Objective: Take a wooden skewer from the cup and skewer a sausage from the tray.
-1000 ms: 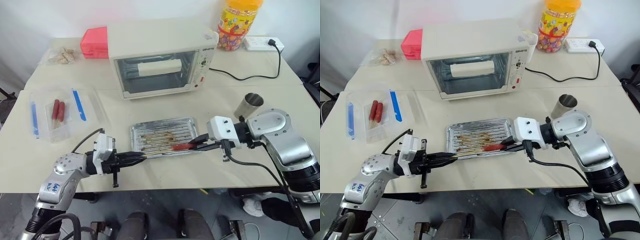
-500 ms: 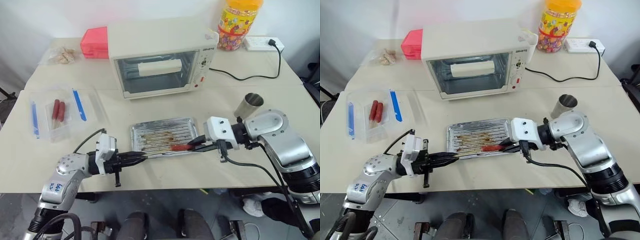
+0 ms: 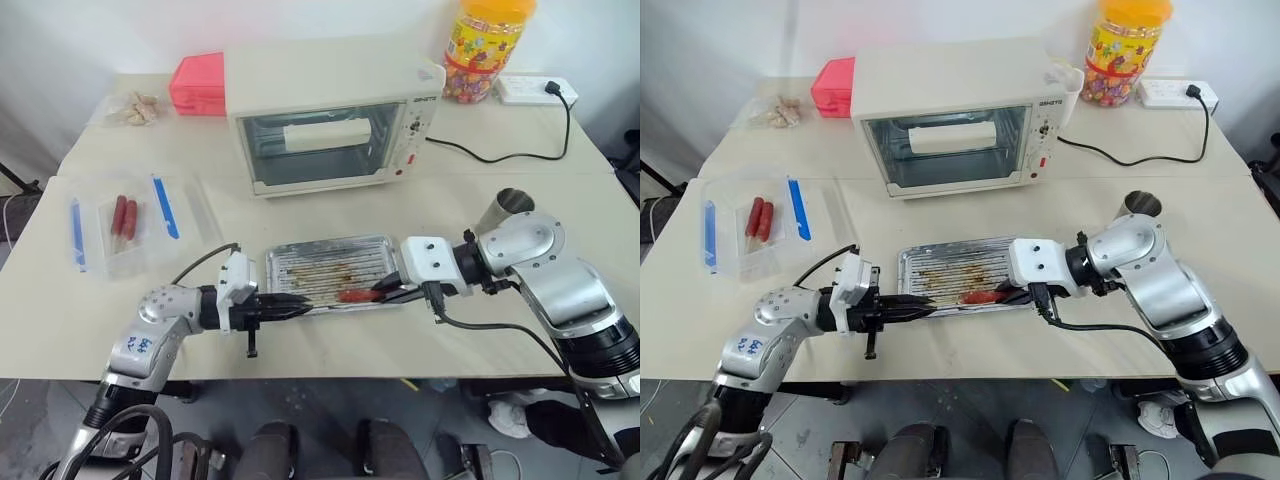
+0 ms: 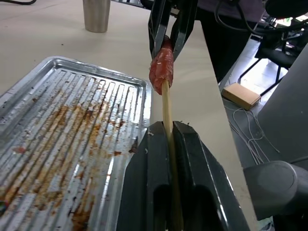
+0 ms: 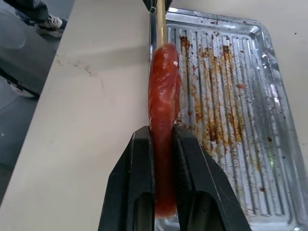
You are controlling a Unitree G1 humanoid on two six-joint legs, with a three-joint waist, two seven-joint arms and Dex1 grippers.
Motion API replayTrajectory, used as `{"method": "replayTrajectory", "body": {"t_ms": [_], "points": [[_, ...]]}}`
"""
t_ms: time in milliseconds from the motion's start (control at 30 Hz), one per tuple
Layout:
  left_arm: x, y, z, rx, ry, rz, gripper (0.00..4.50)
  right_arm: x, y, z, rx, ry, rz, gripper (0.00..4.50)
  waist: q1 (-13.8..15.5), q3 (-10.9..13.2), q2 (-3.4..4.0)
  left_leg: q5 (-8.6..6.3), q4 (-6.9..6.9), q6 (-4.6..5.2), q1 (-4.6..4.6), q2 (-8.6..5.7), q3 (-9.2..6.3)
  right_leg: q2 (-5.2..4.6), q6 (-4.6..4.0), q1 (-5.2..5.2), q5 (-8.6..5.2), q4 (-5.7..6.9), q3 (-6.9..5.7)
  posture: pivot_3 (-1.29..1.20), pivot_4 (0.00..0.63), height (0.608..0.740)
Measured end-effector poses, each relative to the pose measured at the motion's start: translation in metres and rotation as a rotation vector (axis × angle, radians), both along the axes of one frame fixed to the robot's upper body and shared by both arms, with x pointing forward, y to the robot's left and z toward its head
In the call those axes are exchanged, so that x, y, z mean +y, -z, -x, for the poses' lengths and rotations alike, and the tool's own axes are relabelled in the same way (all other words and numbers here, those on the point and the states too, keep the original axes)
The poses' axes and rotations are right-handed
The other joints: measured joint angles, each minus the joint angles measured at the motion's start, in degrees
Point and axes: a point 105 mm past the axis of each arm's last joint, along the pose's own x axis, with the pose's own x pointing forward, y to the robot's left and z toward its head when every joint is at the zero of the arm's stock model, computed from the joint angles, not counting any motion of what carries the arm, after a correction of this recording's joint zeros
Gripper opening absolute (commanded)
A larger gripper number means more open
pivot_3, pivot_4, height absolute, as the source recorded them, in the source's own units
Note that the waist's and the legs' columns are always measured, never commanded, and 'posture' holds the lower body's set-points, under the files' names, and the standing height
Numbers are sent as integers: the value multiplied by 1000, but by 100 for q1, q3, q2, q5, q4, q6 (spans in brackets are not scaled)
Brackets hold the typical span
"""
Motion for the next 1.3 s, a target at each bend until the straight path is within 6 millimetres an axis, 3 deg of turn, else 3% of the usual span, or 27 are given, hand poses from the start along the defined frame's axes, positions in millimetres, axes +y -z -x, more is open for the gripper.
{"method": "replayTrajectory", "body": {"t_ms": [500,533,600,800,900,1000,1133,1300], "points": [[-14,0,-9,2,24,11,0,1,1,-4,27,41,-14,211,-11,0,0,0,-1,0,0,1,0,1,0,-1,0,3,-1,0,150,740],[-13,1,-8,3,17,12,0,2,1,-4,34,49,-22,936,-13,0,0,0,-1,0,0,1,-1,1,0,-1,0,3,-1,0,150,740],[-13,2,-6,4,4,18,0,4,3,-2,45,50,-41,1424,-13,0,0,0,-1,0,0,2,-2,1,0,-2,0,3,-1,0,150,740],[-1,-1,7,-20,-35,68,0,-2,3,11,53,-26,-80,3602,-2,0,0,0,0,0,0,1,-3,-3,0,1,0,2,-1,0,150,740],[23,-3,15,-47,-96,74,0,-25,7,10,54,-2,-78,4488,-12,0,-1,0,-3,1,0,3,-2,-2,0,1,0,-4,-1,0,150,740],[59,-2,21,-56,-222,71,0,-53,10,4,65,84,-139,4488,-14,0,-1,0,-5,0,1,5,-2,-4,0,2,0,-5,-1,0,150,740],[90,-12,32,-85,-384,119,0,-51,-7,8,22,35,-391,4488,-30,0,-2,0,-5,0,5,15,-3,-5,0,7,0,-8,1,0,150,740],[139,-31,43,-145,-752,252,0,-49,-25,10,9,96,-696,4488,6,-1,-3,0,-2,0,5,8,-10,-13,0,14,0,-8,6,0,150,740]]}}
